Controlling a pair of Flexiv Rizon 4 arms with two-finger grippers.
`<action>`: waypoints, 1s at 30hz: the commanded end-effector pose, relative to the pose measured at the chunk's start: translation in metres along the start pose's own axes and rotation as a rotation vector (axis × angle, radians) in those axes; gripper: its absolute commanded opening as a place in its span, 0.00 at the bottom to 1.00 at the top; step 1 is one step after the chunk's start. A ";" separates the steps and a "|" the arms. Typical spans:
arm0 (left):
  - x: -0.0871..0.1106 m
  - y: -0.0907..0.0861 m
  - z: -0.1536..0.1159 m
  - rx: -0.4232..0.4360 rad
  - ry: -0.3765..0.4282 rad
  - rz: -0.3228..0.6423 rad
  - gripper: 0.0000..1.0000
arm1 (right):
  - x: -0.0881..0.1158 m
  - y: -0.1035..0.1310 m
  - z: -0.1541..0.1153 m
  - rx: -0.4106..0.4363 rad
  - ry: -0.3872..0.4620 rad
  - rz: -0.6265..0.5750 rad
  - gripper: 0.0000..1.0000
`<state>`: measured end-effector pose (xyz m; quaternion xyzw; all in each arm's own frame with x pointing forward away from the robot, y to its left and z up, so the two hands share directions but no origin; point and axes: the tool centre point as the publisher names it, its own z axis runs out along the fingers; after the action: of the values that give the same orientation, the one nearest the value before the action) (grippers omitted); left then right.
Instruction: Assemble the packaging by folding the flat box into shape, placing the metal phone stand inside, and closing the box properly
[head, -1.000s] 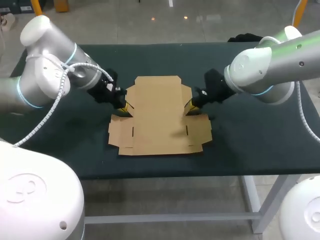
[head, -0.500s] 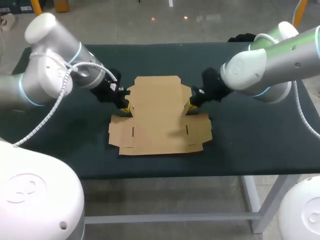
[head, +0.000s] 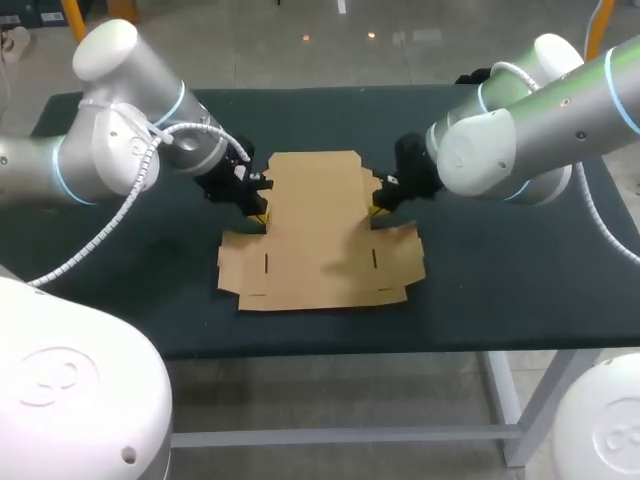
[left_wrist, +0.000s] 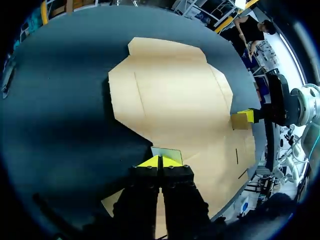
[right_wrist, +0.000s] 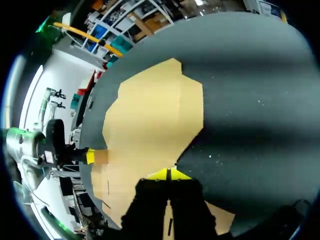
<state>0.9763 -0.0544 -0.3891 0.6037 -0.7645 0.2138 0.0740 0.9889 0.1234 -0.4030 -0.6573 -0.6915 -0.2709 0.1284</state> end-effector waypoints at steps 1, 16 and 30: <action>0.007 0.000 0.001 -0.001 -0.031 -0.001 0.00 | 0.007 -0.005 0.003 -0.013 -0.085 0.003 0.00; 0.011 -0.003 0.010 -0.014 -0.042 0.003 0.00 | 0.007 -0.006 0.005 -0.011 -0.151 0.022 0.00; 0.016 -0.002 0.021 -0.036 -0.058 -0.005 0.00 | 0.007 -0.007 0.012 -0.002 -0.198 0.034 0.00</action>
<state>0.9752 -0.0716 -0.3990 0.6085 -0.7680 0.1885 0.0665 0.9836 0.1306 -0.4091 -0.6867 -0.6890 -0.2167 0.0822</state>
